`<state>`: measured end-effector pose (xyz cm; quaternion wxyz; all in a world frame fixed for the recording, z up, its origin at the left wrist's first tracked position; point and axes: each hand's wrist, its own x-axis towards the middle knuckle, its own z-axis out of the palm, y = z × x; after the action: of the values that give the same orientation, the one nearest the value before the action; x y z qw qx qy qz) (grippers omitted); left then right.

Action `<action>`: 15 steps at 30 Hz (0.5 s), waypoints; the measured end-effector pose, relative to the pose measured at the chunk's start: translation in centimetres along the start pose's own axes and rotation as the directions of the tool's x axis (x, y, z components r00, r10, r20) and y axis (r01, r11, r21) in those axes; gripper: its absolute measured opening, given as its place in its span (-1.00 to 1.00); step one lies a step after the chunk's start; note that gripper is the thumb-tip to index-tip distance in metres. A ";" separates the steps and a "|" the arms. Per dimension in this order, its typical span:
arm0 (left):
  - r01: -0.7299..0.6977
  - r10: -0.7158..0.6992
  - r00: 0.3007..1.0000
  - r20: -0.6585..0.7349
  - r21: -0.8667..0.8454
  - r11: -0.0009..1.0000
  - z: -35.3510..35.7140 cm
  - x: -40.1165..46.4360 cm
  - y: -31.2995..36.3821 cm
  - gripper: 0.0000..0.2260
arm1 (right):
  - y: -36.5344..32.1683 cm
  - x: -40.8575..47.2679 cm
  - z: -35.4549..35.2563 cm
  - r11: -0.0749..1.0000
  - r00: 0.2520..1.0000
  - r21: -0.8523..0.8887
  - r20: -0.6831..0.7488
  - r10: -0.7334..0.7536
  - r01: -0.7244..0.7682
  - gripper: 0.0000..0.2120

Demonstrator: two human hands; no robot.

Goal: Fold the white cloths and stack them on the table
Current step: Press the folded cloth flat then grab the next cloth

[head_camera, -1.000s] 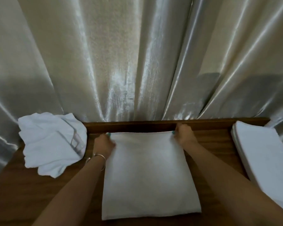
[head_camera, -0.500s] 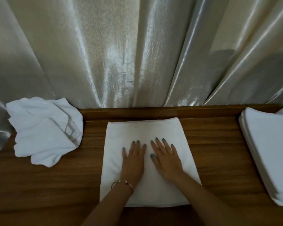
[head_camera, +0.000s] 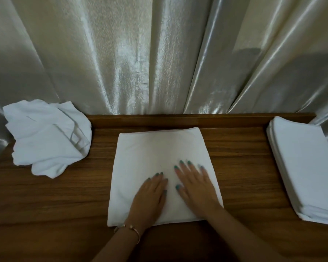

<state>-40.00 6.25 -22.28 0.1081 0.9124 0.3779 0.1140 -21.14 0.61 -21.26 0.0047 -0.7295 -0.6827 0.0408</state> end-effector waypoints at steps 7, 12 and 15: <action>-0.113 0.092 0.980 0.178 0.112 0.987 -1.8 -3.0 -3.8 -0.54 | 3.5 -4.9 -0.3 0.990 0.976 0.040 0.167 -0.140 0.135 -0.43; -0.421 0.363 0.849 0.383 0.077 0.904 -3.8 -4.9 -4.6 -0.48 | 6.8 -7.0 -1.5 0.937 0.917 0.004 0.207 -0.342 0.349 -0.35; -0.494 0.423 0.818 0.390 0.097 0.864 -4.7 -4.8 -5.4 -0.56 | 8.2 -6.8 -2.6 0.909 0.888 0.010 0.210 -0.410 0.417 -0.45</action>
<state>-48.23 7.08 -19.90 0.0547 0.9878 0.1293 -0.0675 -13.23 -6.62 -18.87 -0.0708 -0.5593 -0.8195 0.1025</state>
